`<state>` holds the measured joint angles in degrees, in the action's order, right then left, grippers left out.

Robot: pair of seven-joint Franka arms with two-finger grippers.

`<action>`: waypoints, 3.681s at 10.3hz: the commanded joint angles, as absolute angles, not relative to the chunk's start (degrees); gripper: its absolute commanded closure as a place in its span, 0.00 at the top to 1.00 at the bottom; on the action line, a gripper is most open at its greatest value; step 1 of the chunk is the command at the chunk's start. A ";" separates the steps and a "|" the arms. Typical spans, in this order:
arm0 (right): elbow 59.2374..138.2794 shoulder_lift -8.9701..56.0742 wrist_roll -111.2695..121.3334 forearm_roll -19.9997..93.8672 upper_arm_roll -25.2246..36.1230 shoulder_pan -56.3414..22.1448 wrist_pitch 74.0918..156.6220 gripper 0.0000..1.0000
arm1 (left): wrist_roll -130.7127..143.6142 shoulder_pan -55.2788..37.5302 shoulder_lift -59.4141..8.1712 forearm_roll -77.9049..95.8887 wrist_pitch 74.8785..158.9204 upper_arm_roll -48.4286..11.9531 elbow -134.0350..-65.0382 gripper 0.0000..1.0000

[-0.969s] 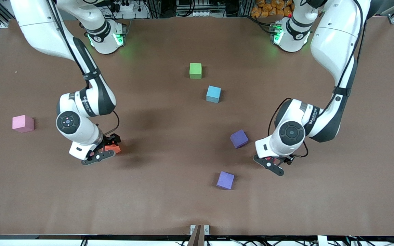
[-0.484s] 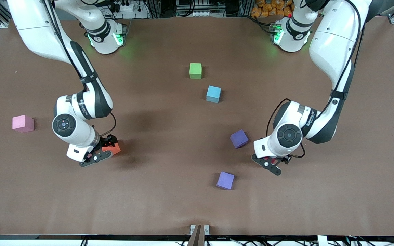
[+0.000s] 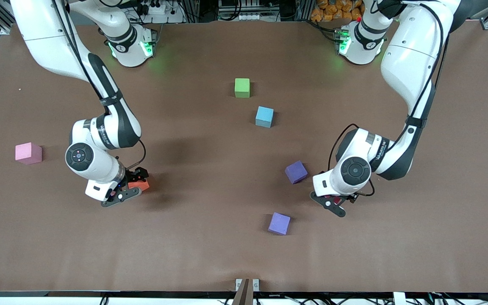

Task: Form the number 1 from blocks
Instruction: 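Grasp the orange cube with the right gripper while the left gripper grasps the pink cube, then carry the orange cube toward the green cube while the left gripper carries pink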

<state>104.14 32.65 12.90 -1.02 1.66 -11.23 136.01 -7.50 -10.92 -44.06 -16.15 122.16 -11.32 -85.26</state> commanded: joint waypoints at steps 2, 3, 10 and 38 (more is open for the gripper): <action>105.98 34.36 14.15 0.09 0.88 -10.46 140.70 0.97 | -7.74 -9.76 -45.70 -17.93 124.35 -12.04 -84.73 1.00; 107.04 34.37 13.98 0.17 0.88 -10.46 142.10 0.50 | -7.47 -9.76 -46.14 -18.10 124.97 -12.04 -84.73 1.00; 106.61 24.09 -14.17 1.93 -4.54 -16.34 127.02 0.00 | -6.51 -9.76 -46.14 -18.02 125.07 -12.04 -84.73 0.69; 114.43 30.94 -70.58 -7.21 -24.78 -33.31 137.81 0.00 | 72.40 -29.25 -28.91 -6.42 124.98 -12.30 -92.20 0.63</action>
<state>114.55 30.54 -68.47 -5.67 -24.34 -33.01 137.39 69.98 -27.29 -28.07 -7.54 125.05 -12.81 -92.85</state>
